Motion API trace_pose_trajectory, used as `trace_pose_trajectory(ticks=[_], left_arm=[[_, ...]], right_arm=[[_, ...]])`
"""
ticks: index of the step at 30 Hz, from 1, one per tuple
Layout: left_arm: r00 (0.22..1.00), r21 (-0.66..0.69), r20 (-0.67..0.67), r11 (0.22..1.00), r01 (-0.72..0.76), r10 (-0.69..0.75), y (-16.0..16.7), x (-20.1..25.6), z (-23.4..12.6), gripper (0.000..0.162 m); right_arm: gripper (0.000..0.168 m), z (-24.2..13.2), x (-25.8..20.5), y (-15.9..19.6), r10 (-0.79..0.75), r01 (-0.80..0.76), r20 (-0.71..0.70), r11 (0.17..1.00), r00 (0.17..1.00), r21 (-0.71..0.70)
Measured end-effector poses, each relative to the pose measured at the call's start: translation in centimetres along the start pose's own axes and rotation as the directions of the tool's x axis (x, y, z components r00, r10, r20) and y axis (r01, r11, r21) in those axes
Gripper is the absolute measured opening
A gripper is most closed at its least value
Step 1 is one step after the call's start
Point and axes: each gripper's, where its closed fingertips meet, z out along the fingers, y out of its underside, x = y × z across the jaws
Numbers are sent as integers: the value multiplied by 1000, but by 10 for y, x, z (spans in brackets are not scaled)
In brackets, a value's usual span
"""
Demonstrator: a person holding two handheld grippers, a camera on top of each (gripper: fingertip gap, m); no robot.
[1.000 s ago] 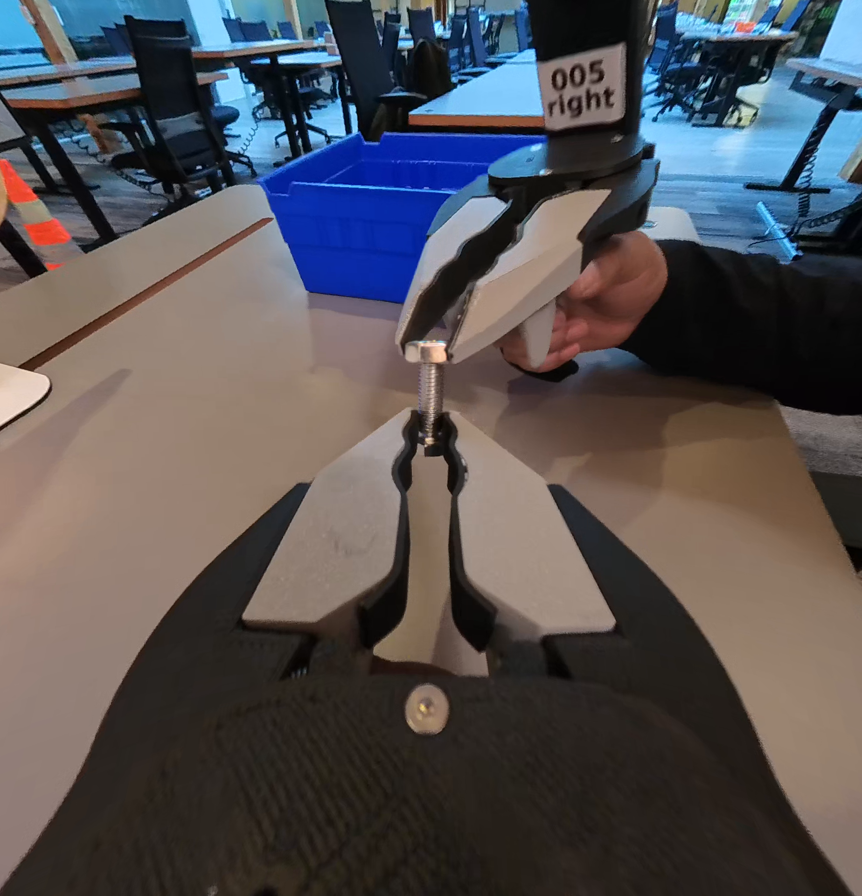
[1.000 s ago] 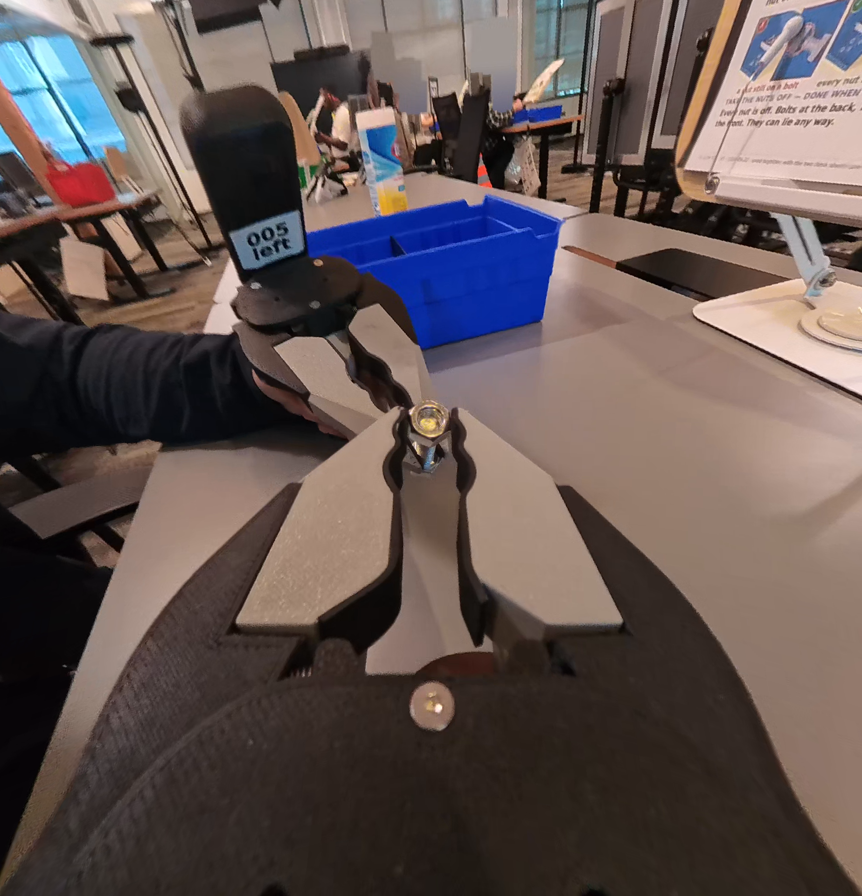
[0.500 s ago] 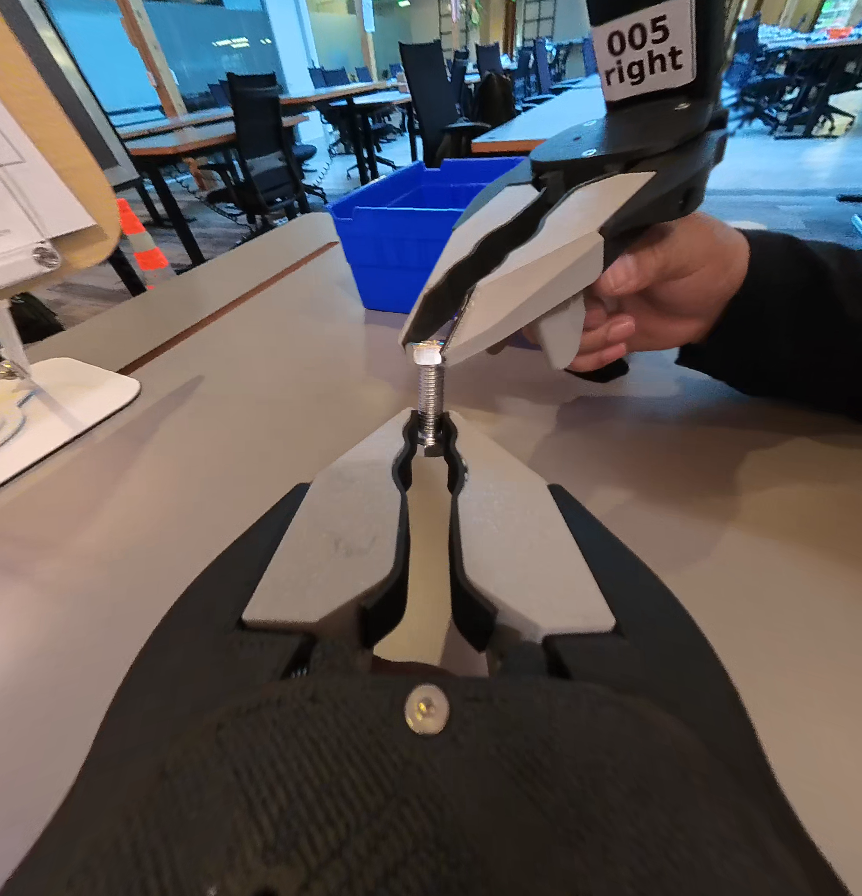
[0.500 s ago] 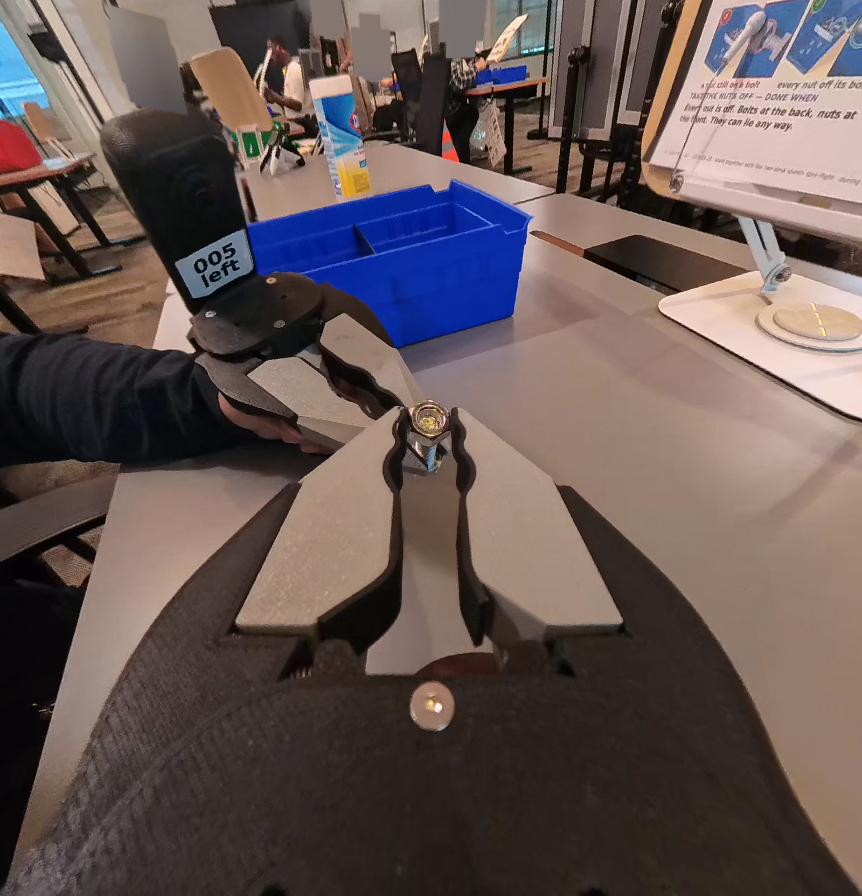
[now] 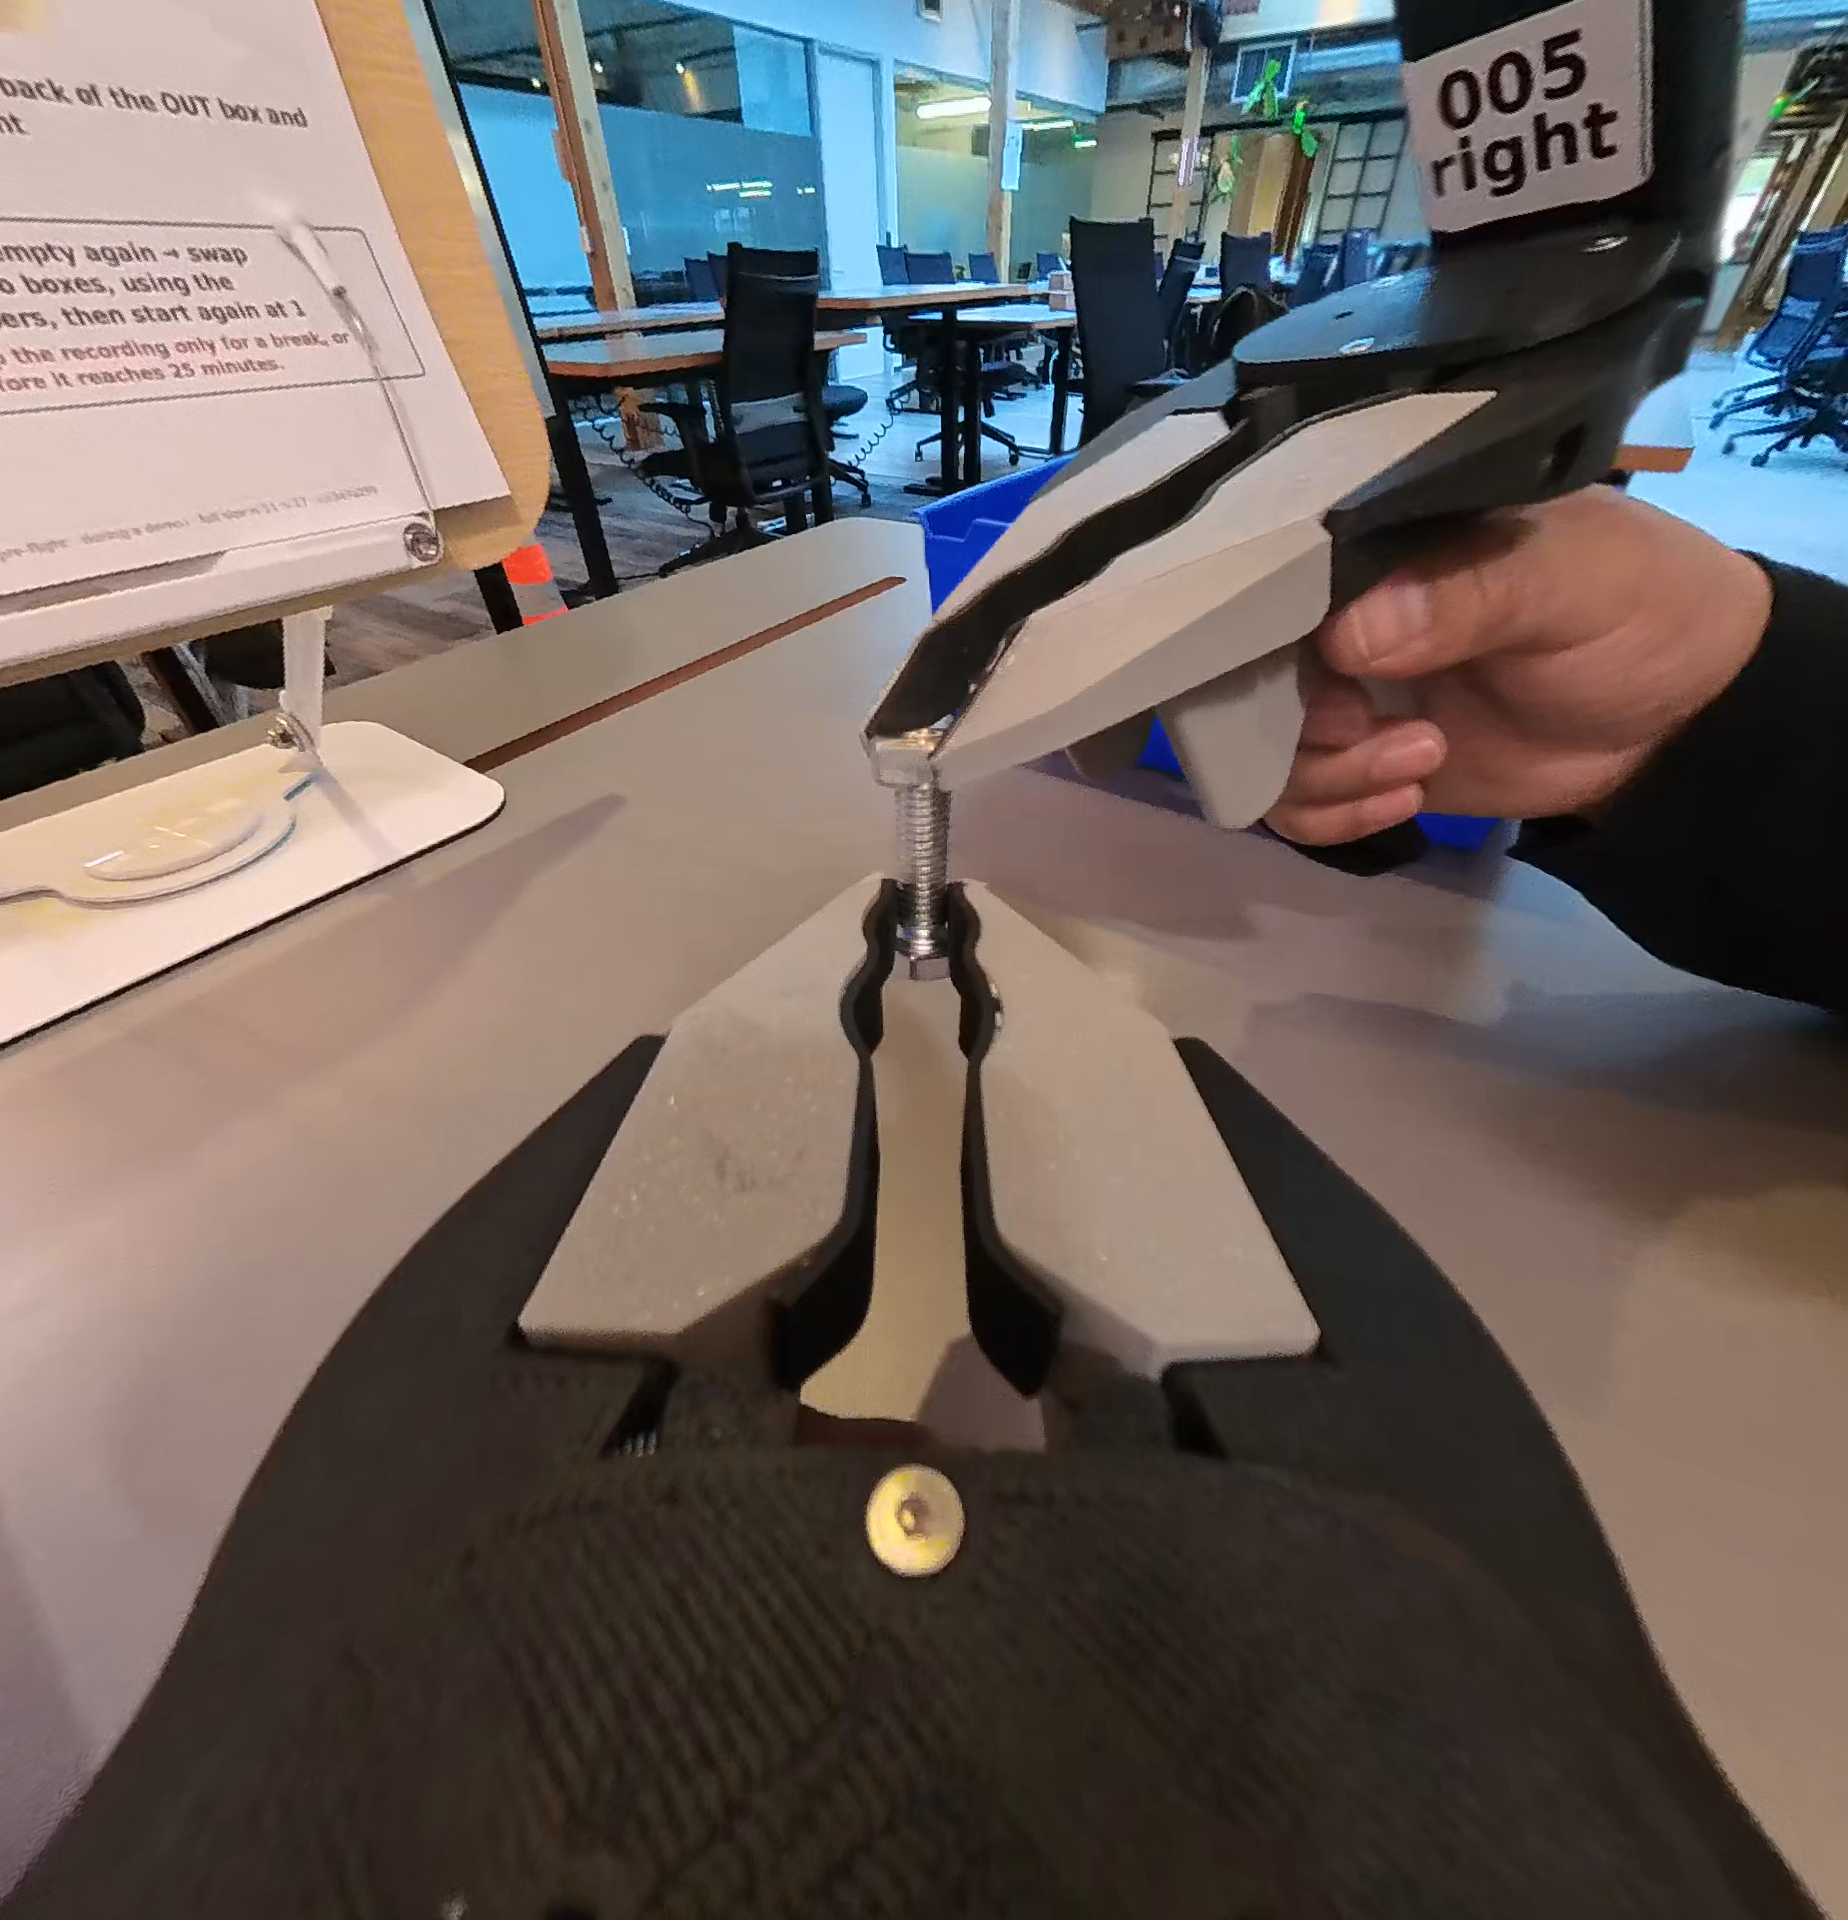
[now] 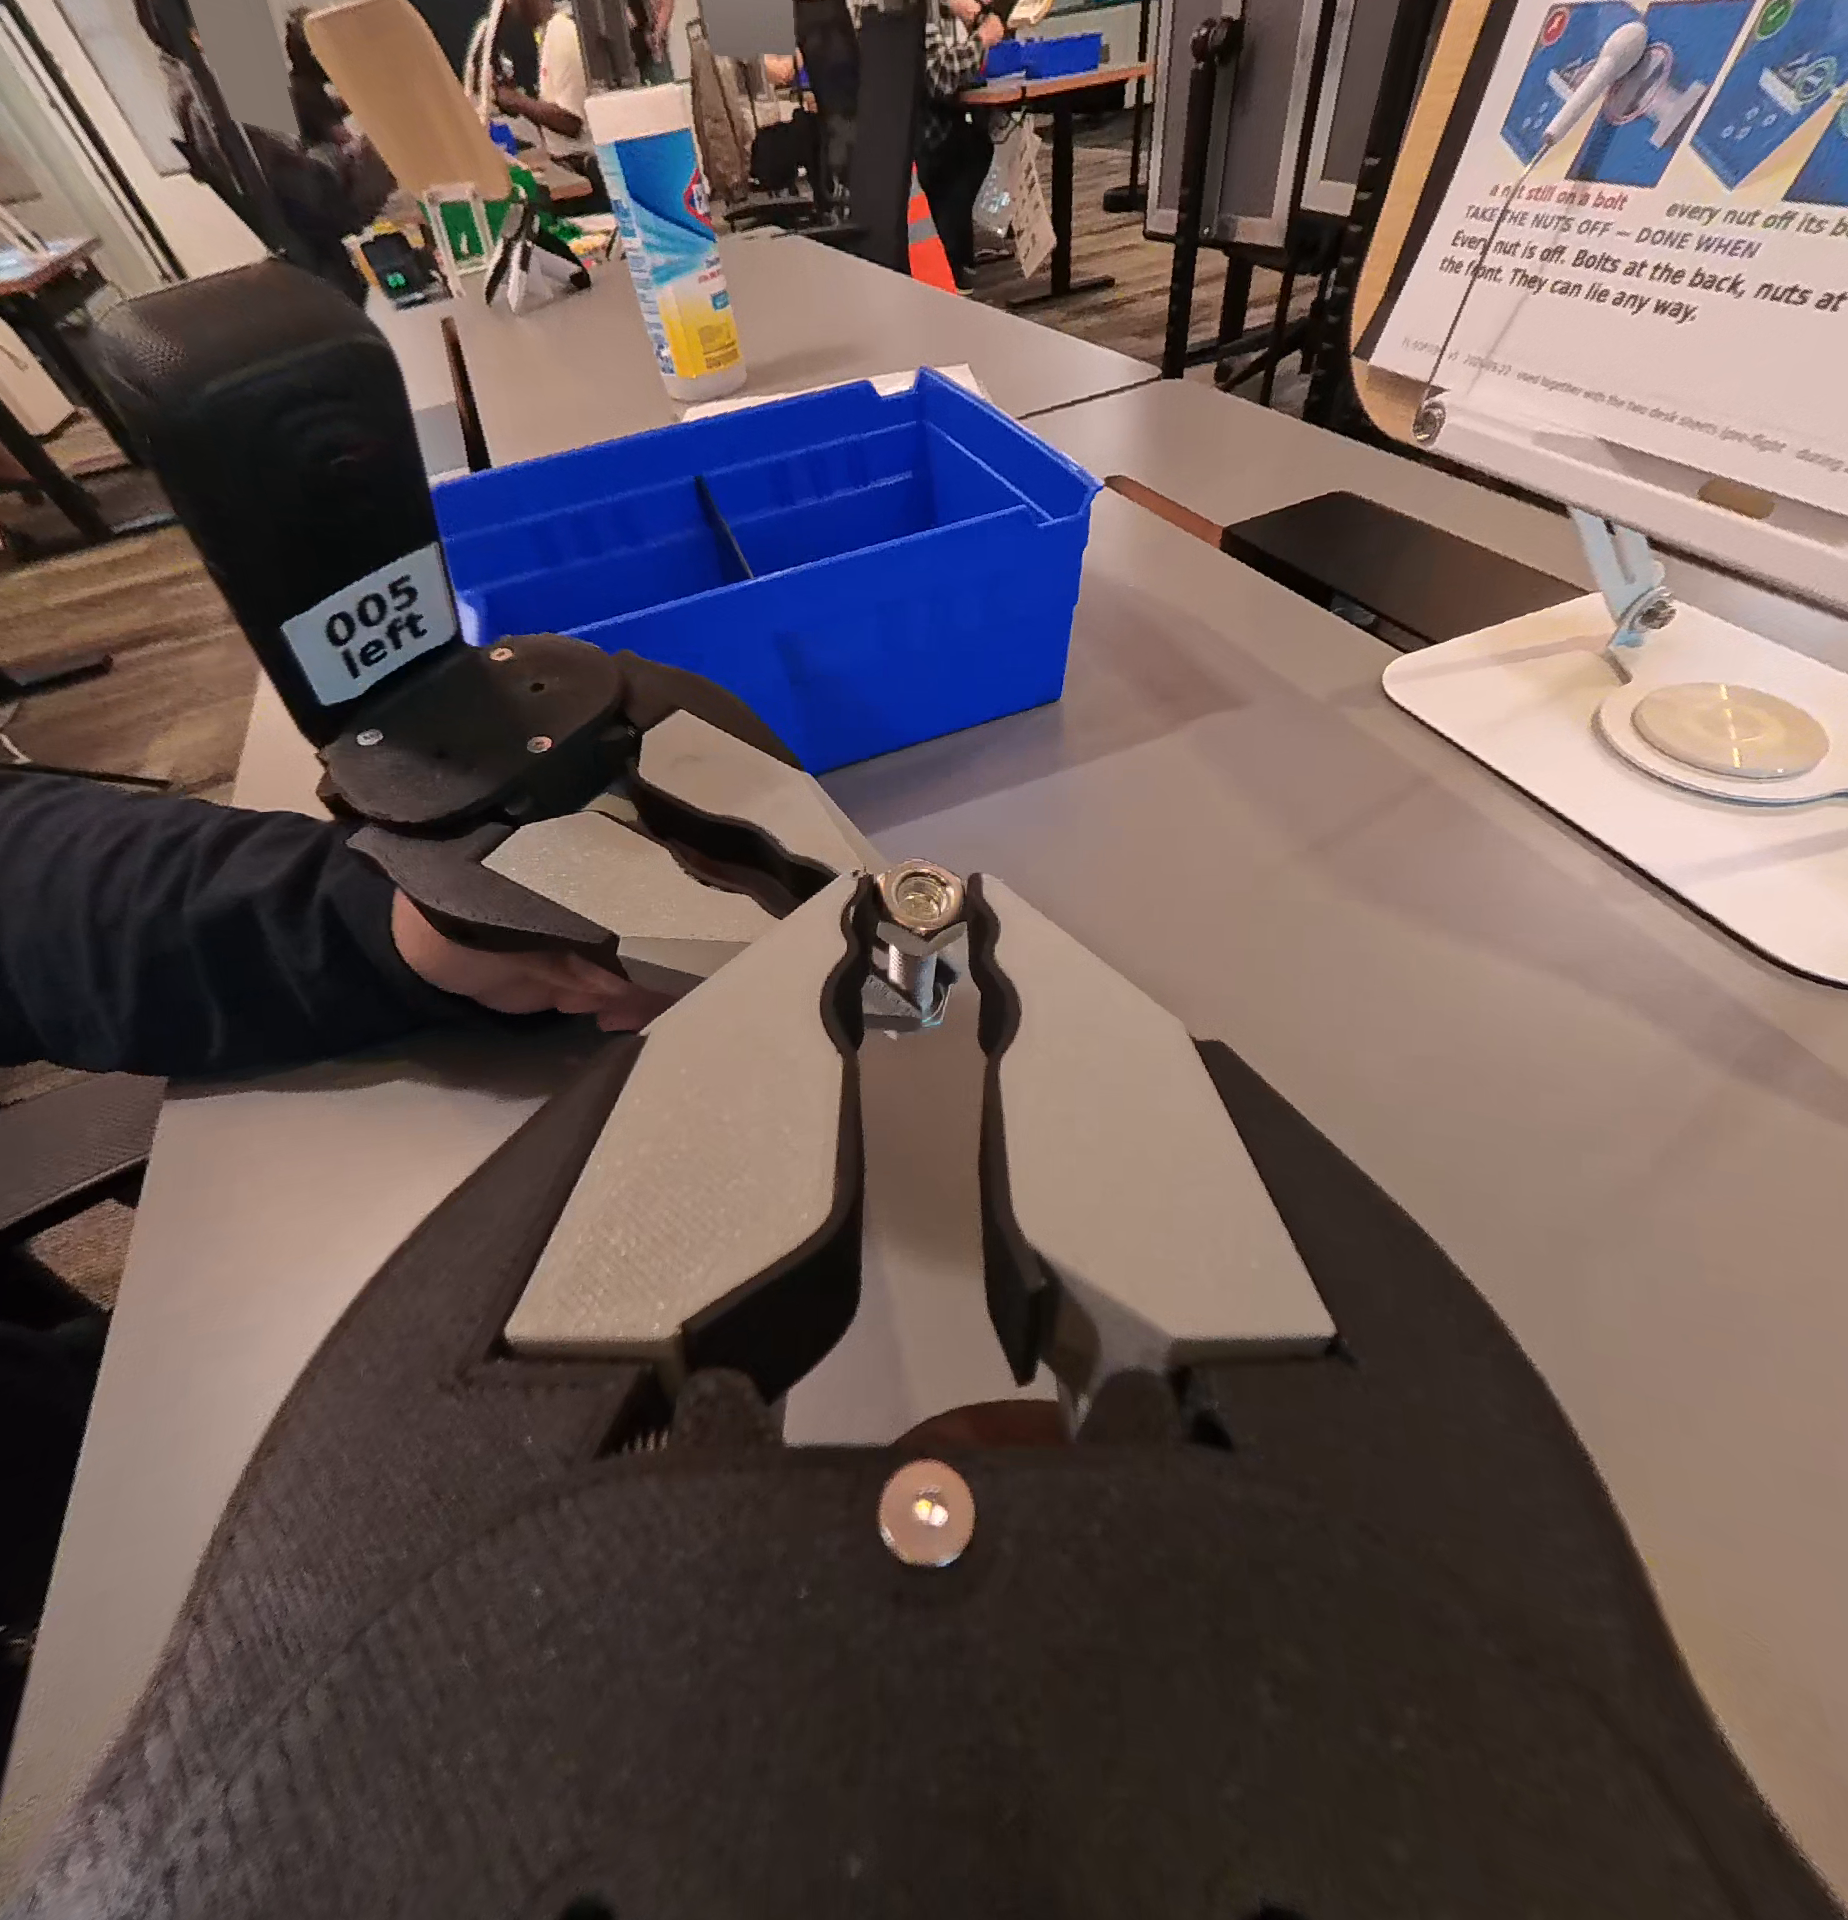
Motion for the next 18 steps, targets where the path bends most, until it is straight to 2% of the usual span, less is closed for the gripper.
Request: trace_pose_trajectory(ticks=[5, 18], left_arm=[[996, -1, -43, 997, 75, -75, 1, 4, 2, 7], [997, 15, -47, 998, 67, -66, -2, 6, 1, 7]], right_arm=[[15, -3, 1, 1, 8, -7, -19, 999, 1000, 34], [15, -7, 0, -2, 19, -18, -9, 996, 1000, 87]])
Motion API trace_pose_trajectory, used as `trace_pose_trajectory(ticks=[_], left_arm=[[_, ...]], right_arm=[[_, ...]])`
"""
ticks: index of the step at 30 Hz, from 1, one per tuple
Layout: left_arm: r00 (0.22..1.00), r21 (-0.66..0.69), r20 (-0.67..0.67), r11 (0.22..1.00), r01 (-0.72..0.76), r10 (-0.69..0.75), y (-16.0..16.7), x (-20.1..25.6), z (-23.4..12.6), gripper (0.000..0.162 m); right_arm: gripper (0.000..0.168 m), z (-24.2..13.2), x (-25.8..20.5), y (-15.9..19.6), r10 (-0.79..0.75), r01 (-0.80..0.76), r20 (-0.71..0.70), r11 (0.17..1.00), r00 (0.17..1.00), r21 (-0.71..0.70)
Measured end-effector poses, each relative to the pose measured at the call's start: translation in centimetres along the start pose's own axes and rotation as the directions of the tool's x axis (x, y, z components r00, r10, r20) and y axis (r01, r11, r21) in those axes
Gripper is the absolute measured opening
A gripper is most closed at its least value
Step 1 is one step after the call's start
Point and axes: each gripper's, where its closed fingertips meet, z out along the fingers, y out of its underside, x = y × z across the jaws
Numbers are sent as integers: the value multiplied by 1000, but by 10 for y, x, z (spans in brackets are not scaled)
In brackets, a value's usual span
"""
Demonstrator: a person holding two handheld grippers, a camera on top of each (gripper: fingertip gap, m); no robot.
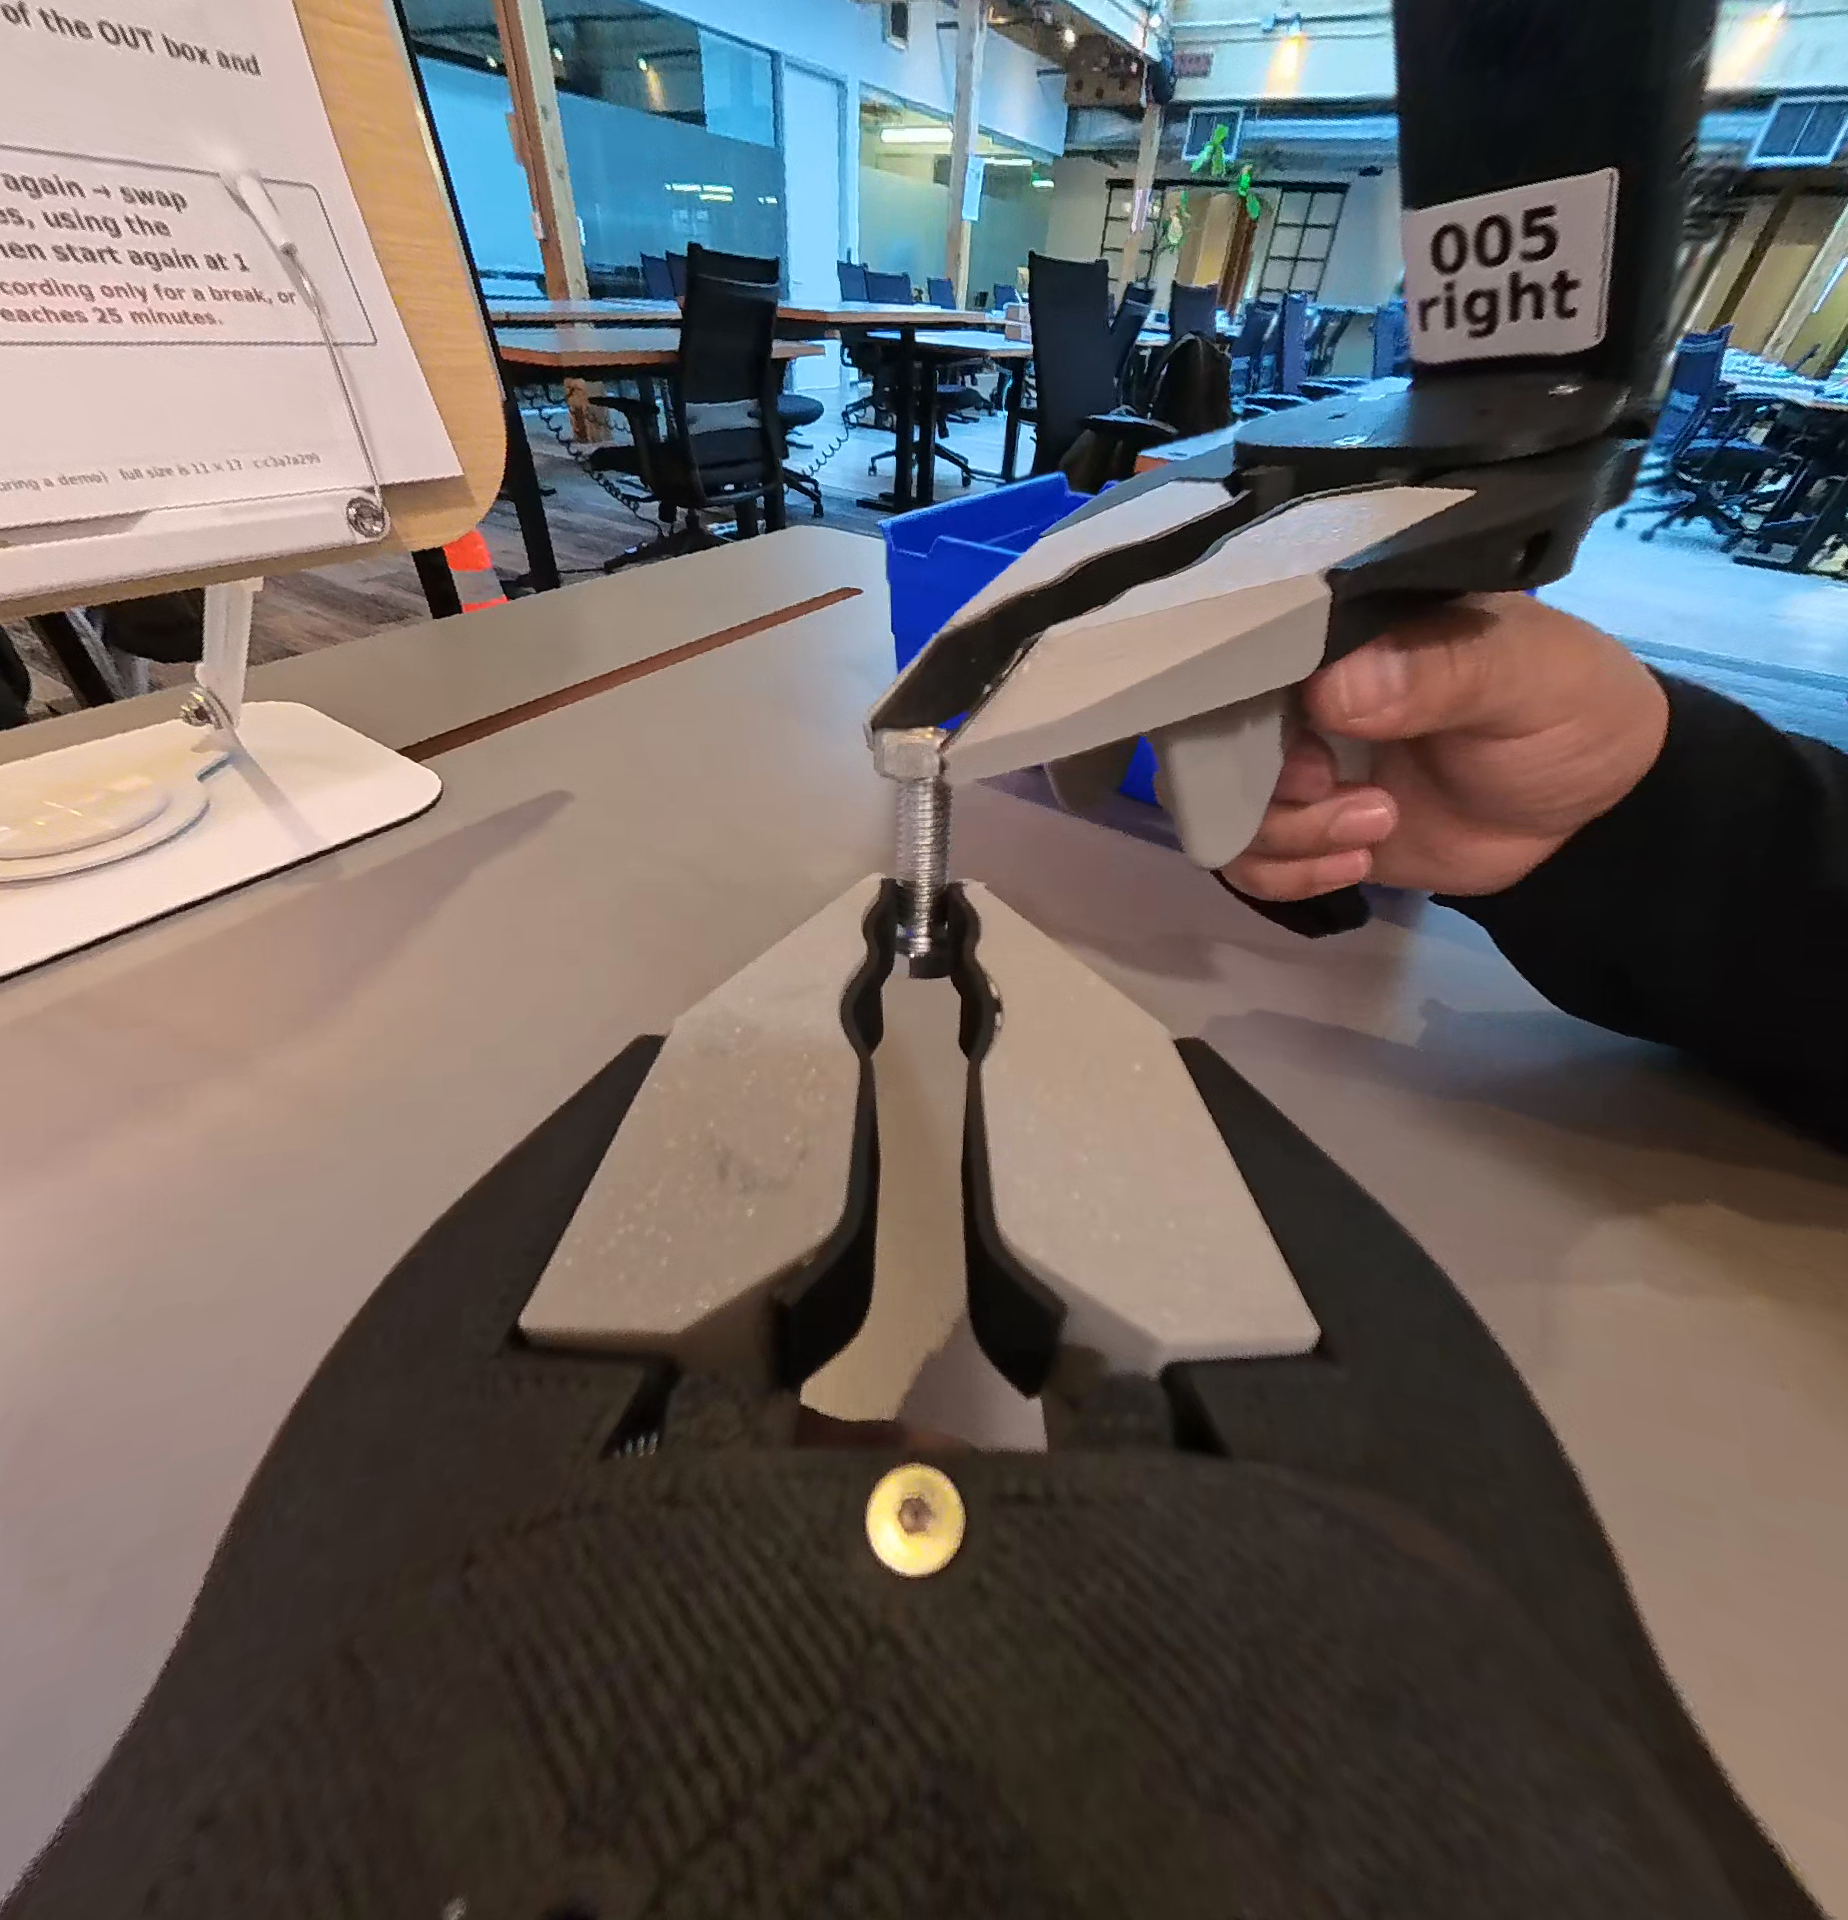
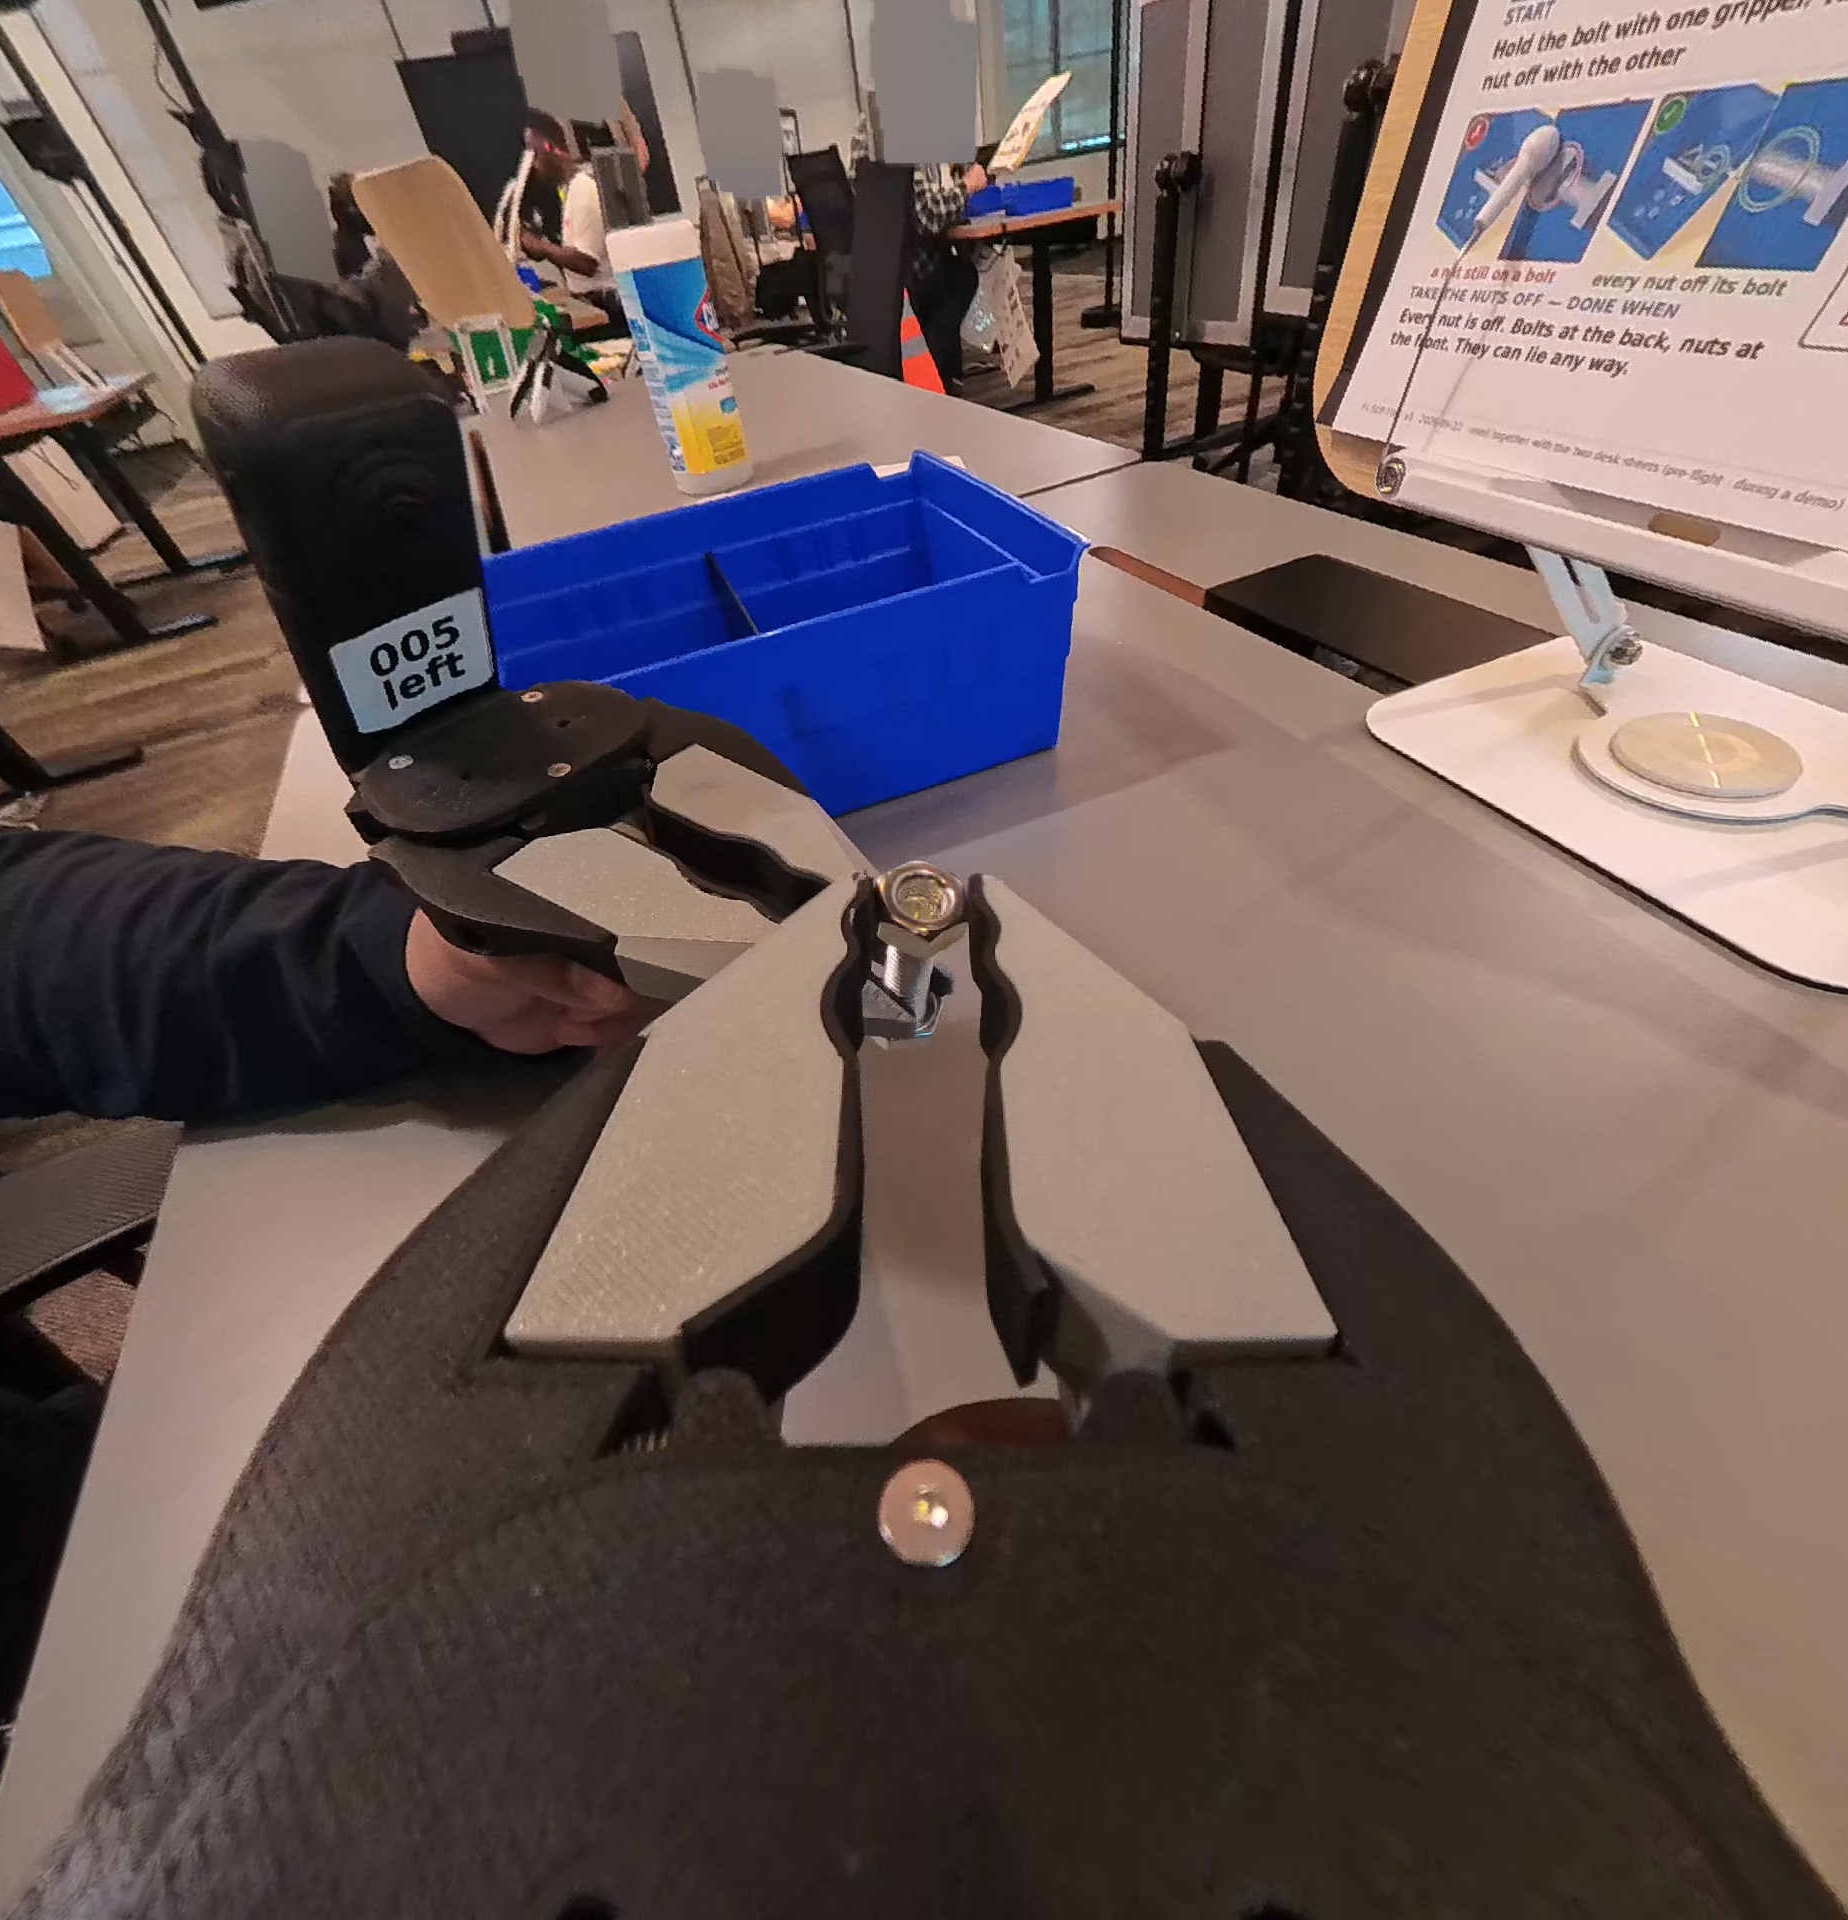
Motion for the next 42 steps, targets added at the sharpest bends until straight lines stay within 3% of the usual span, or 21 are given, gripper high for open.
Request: trace_pose_trajectory(ticks=[10, 19, 24, 35, 42], left_arm=[[1000, 19, -12, 1000, 8, -7, -5, 3, -2, 7], [991, 105, -129, 993, 44, -30, -20, 19, -8, 7], [990, 85, -137, 996, 40, -28, -15, 21, -6, 7], [990, 78, -142, 996, 35, -24, -14, 22, -5, 7], [991, 53, -130, 998, 22, -15, -10, 21, -4, 7]], right_arm=[[22, -17, -8, -21, -14, 5, 64, 991, 998, 131], [34, -22, -19, -21, -13, -15, 172, 987, 985, 163], [26, -21, -17, -17, -58, 41, 127, 990, 990, 133], [26, -17, -16, -13, -4, -14, 154, 993, 988, 117], [14, -14, -16, -6, -9, -1, 145, 998, 989, 68]])
